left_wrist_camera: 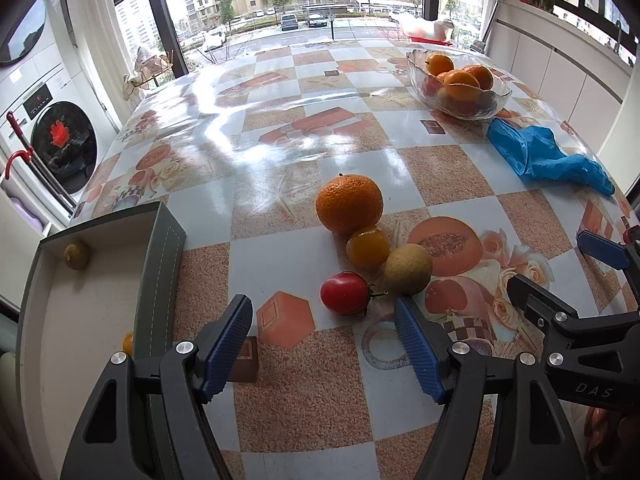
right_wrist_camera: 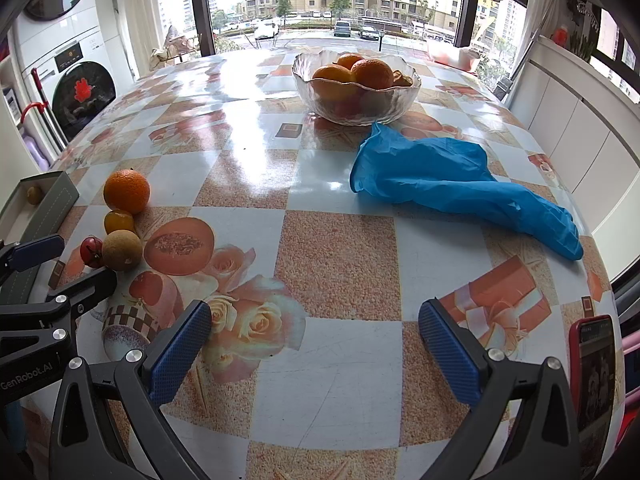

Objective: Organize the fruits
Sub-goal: 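Grasp another red tomato with the left tool while the right tool grasps a brown fruit, then carry the red tomato and brown fruit over the gray tray and release both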

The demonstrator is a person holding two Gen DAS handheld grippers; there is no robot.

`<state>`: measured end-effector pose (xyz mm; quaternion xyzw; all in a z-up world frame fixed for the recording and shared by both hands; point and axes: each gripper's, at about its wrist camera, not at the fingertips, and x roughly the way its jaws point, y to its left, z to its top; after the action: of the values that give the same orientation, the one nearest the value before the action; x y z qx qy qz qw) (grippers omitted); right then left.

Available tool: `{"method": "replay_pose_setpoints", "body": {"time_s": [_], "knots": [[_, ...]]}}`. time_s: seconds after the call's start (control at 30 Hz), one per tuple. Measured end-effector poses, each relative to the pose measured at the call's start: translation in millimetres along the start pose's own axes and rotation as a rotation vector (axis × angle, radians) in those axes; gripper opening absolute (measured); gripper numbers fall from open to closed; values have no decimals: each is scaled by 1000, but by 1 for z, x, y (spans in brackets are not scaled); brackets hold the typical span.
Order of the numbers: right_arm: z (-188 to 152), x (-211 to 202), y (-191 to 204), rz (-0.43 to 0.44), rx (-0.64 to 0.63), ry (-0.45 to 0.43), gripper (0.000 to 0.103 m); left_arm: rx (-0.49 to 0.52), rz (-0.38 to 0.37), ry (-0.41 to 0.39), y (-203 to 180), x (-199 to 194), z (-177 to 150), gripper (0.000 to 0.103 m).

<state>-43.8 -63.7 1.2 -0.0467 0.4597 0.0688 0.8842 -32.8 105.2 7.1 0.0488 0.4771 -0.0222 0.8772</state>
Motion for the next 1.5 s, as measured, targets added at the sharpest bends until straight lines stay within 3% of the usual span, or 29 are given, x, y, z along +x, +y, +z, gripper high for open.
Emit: {"method": "replay_pose_setpoints", "body": {"time_s": [0.07,0.1,0.27,0.63,0.77,0.93,1.1,1.13,1.17,1.23,1.5], "knots": [[0,0,0,0,0,0,103,20,-9,-1,-3,1,4,68],[0,0,0,0,0,0,103,30,-23,1,-5,2,6,58],[0,0,0,0,0,0,103,52,-86,6,-15,5,13,32],[4,1,2,3,1,7,103,17,-69,-6,-12,-3,-2,32],[14,-1,13,164,2,-2,101,-21,-37,-8,-8,-9,-13,30],[32,6,36,279,-23,6,99,-80,-26,0,5,-17,-28,30],[35,12,76,266,-151,18,84,-89,-21,-4,8,-20,-35,30],[34,11,82,245,-174,12,69,-92,-22,-4,8,-20,-35,30],[34,10,85,229,-192,6,46,-94,-23,-4,9,-20,-35,30],[36,9,87,238,-194,12,26,-95,-22,-5,8,-20,-35,30],[16,-6,37,333,-33,30,27,-119,-49,-9,10,-28,-46,30]]}}
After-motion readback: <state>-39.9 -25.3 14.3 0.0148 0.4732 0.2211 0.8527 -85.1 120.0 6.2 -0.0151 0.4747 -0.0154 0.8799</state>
